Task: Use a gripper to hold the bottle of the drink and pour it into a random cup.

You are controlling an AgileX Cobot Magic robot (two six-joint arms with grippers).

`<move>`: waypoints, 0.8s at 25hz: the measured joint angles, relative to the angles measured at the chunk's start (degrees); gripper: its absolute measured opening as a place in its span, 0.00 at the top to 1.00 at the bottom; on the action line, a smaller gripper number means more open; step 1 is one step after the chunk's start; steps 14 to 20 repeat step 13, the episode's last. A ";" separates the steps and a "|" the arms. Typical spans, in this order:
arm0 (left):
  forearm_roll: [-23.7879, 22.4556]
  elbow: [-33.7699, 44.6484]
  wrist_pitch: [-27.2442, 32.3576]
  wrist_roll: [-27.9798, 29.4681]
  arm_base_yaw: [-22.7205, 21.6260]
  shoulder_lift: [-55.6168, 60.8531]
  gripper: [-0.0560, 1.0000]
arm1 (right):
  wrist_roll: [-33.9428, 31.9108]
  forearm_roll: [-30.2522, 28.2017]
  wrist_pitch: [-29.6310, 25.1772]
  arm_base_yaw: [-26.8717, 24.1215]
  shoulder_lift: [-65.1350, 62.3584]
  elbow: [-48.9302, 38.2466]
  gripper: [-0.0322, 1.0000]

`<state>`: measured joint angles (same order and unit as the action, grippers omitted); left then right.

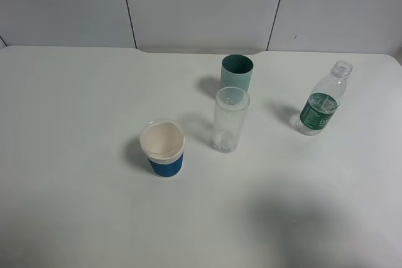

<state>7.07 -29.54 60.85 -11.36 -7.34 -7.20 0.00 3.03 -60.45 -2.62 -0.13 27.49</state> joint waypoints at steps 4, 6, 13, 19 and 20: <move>0.00 0.00 0.00 0.00 0.00 0.00 0.01 | 0.00 0.00 0.00 0.00 0.00 0.00 0.21; 0.00 0.00 0.00 0.00 0.00 0.00 0.01 | 0.00 0.00 0.00 0.00 0.00 0.00 0.21; 0.00 0.00 0.00 0.00 0.00 0.00 0.01 | 0.00 0.00 0.00 0.00 0.00 0.00 0.21; 0.00 0.00 0.00 0.00 0.00 0.00 0.01 | 0.00 0.00 0.00 0.00 0.00 0.00 0.21; 0.00 0.00 0.00 0.00 0.00 0.00 0.01 | 0.00 0.00 0.00 0.00 0.00 0.00 0.21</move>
